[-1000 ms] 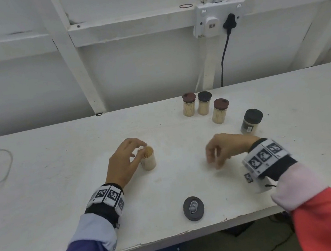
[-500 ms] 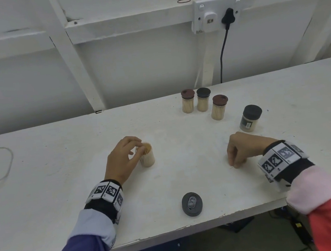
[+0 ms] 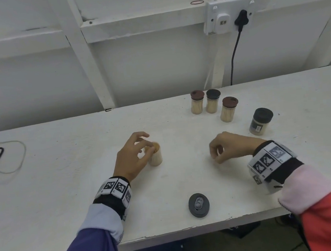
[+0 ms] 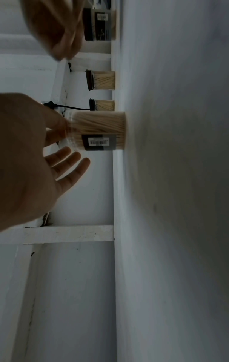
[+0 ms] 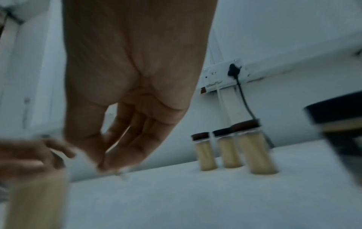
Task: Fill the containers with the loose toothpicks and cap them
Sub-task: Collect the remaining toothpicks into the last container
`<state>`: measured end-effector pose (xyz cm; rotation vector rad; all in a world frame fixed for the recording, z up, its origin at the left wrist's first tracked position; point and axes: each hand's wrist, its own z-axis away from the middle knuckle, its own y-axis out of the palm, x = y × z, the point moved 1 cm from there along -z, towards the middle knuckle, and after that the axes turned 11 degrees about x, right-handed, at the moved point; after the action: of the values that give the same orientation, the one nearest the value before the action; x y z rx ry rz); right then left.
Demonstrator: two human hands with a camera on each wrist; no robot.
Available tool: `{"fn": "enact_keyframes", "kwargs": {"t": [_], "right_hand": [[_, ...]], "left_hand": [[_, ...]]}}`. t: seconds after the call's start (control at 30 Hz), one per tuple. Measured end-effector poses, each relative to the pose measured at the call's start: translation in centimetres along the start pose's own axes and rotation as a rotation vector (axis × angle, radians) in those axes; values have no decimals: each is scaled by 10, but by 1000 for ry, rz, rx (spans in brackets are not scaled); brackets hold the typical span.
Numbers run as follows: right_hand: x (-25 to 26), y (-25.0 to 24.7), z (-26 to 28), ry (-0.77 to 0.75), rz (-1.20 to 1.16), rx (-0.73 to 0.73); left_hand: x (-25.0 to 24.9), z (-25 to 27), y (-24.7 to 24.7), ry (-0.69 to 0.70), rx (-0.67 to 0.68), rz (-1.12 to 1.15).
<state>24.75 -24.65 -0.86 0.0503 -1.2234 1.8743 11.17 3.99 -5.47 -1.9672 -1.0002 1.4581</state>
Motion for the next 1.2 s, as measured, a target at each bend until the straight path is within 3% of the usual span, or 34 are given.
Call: {"fn": "enact_keyframes", "kwargs": {"t": [0.23,0.43,0.6,0.73,0.8,1.0,1.2], "right_hand": [[63,-17,-39,-391,-509,-380],[107,-13,-74,-497,-643,-492],[112,-2,-93,-415,-394,-500],[109,3,-99,-321,-18,-425],[108,6,-99,-318,55,-395],[96,4,-100,-394,-128,-412],[93,6,-104,-327,-250,-449]], "left_hand": [[-5,0,-3,-33,-16,54],[-5,1,-4,-191,72,191],[10,-2,7,-333,273,231],[15,-3,9,-353,300,174],[15,-3,8,-349,302,176],[13,-3,8,-348,307,167],[11,-4,7,-345,305,164]]}}
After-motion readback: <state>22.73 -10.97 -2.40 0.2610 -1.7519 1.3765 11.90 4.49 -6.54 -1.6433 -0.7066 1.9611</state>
